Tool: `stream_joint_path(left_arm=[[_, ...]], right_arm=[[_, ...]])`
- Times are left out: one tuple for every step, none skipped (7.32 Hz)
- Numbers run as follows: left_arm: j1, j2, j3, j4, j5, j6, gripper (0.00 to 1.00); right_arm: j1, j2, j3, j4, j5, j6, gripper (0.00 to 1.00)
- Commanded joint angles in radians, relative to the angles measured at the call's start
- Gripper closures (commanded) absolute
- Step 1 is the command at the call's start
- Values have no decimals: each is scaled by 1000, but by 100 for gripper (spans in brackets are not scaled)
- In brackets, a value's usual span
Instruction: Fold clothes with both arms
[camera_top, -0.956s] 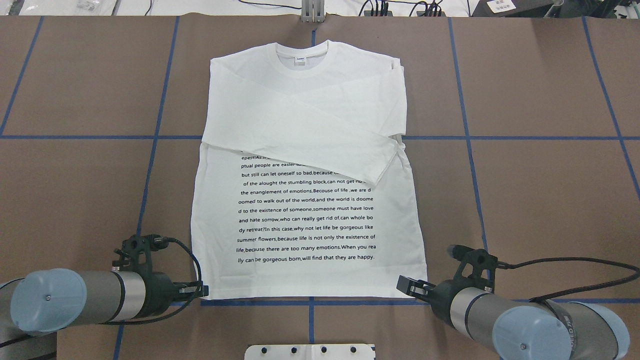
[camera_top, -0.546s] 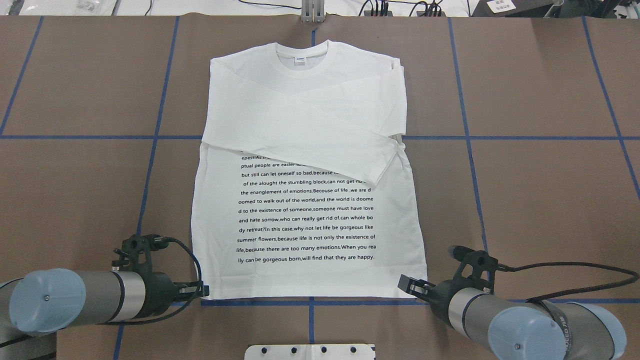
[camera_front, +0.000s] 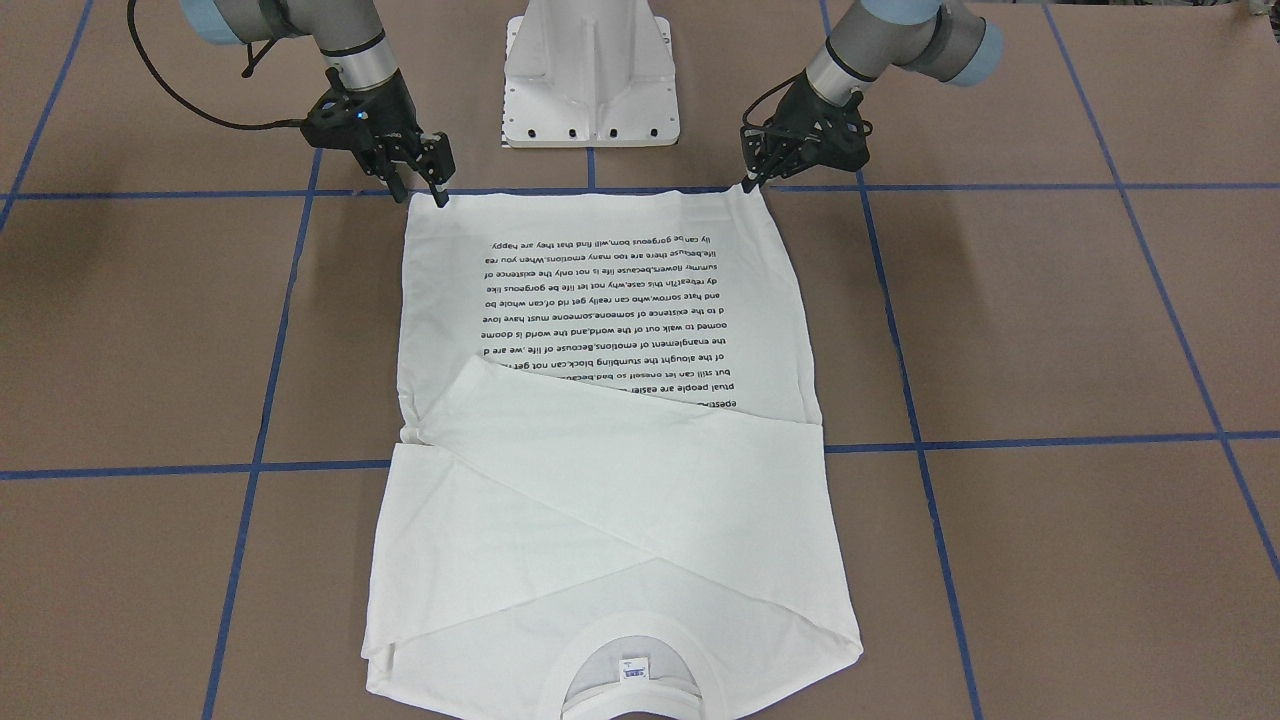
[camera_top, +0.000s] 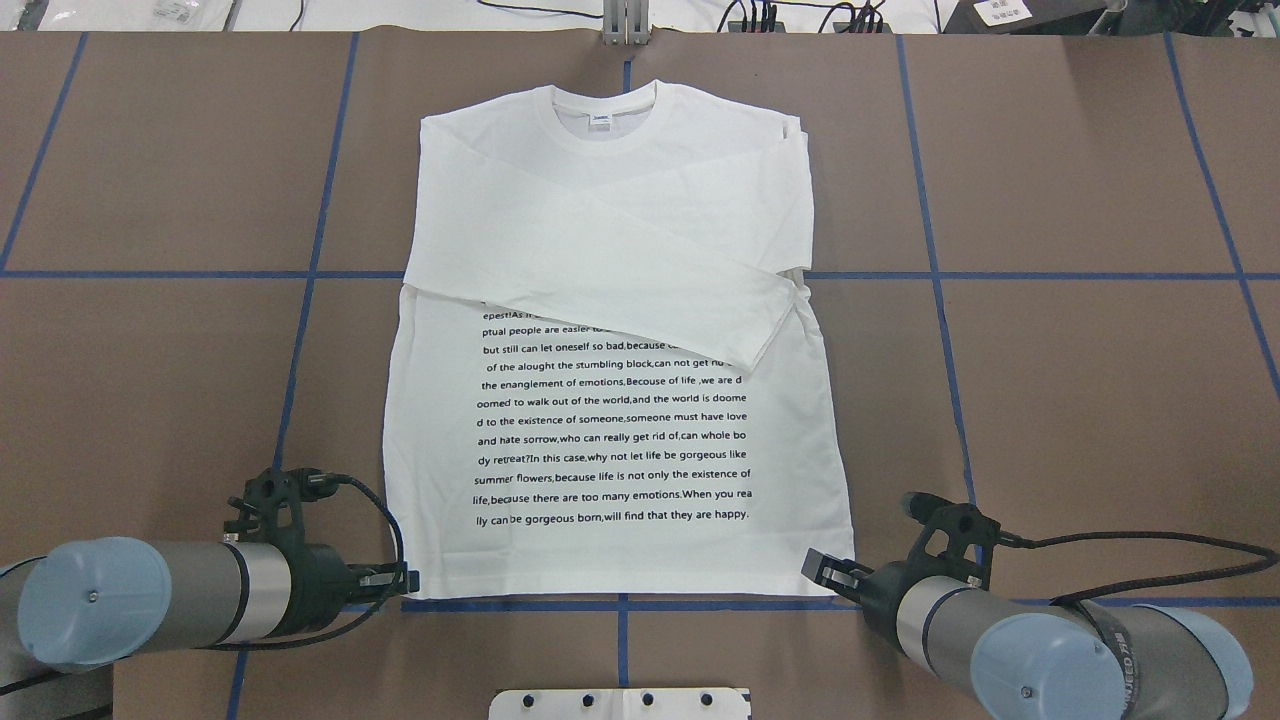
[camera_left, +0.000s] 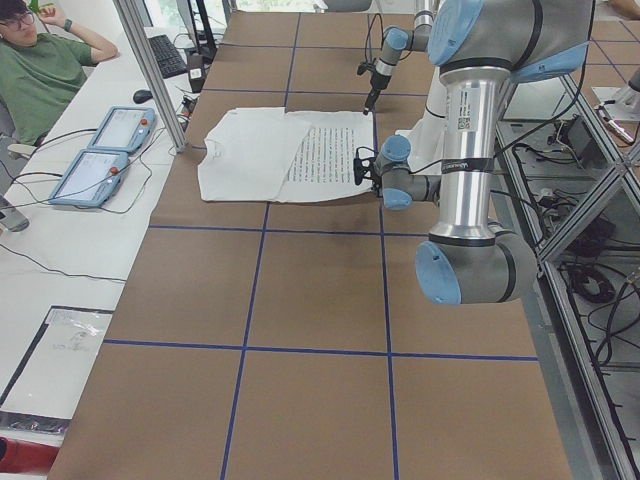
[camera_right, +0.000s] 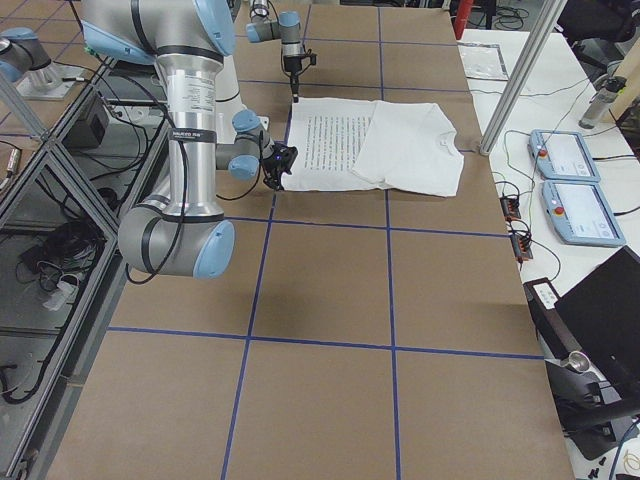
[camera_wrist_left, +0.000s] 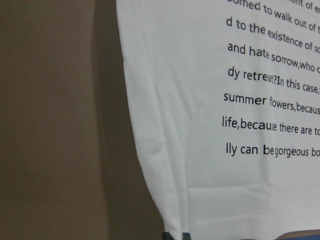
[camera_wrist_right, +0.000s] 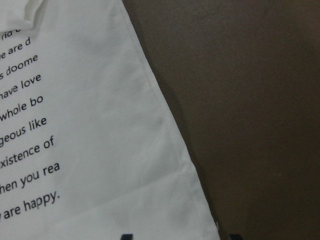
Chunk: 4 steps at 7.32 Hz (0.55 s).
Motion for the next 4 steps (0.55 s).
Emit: stream_joint_path(left_arm=[[0,-1,0,0,0,0,100],[0,-1,0,0,0,0,100],[0,-1,0,0,0,0,100],[0,1,-2,0,0,0,100]], right_arm=[[-2,0,-16,-1,2,26,36],[-4,0,-16,-1,2,26,39],[-4,2,-12,-12,3,25,49],[-4,14,-7,-26,8,26,75]])
